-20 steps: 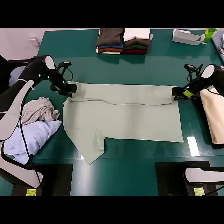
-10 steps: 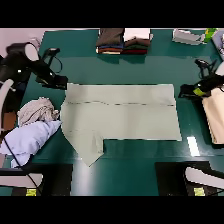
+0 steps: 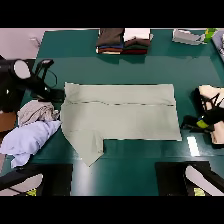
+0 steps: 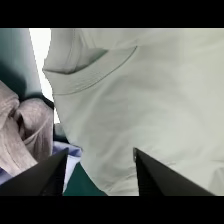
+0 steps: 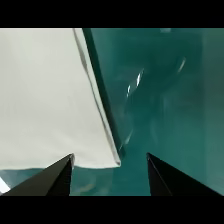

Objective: Fold the shirts.

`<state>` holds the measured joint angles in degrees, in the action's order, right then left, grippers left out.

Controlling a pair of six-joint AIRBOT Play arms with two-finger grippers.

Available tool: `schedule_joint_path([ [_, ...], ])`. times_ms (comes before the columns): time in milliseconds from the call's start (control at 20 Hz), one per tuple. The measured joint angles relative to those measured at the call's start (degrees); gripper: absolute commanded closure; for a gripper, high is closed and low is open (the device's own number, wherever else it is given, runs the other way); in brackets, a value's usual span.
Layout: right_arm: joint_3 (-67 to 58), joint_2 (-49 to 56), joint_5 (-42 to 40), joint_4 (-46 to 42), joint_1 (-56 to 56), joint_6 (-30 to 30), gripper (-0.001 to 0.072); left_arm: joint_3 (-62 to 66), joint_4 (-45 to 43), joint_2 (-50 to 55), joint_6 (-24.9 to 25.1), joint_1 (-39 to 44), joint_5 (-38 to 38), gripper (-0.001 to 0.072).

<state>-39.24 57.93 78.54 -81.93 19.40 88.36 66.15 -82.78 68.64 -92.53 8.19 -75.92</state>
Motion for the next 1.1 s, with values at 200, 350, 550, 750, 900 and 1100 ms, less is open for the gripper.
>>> schedule_joint_path([
  [200, 5.1, -1.0, -2.8, 1.5, -3.7, 1.1, 0.0181, -6.8, 1.2, -3.6, -0.4, 0.0, 2.0, 0.0229],
  [350, 6.3, -1.1, -4.3, 1.9, -6.7, 2.4, 0.0211, -8.5, 1.6, -4.5, -0.6, 0.0, 2.7, 0.0229],
  [550, 6.8, 0.4, -4.7, 2.0, -9.3, 3.0, 0.0579, -9.3, 1.8, -4.8, -0.6, 0.0, 2.4, 0.0229],
  [750, 6.9, 2.3, -5.0, 2.6, -12.3, 3.2, 0.0692, -10.2, 1.8, -5.8, -0.8, 0.0, 1.2, 0.0229],
  [900, 7.0, 1.8, -5.9, 2.4, -14.2, 3.3, 0.0692, -14.1, 1.8, -8.8, -1.7, 0.0, 0.7, 0.0224],
  [1100, 7.2, -0.6, -7.9, 2.7, -14.8, 3.3, 0.0692, -23.0, 4.4, -13.6, -2.9, 0.5, 0.7, 0.0200],
])
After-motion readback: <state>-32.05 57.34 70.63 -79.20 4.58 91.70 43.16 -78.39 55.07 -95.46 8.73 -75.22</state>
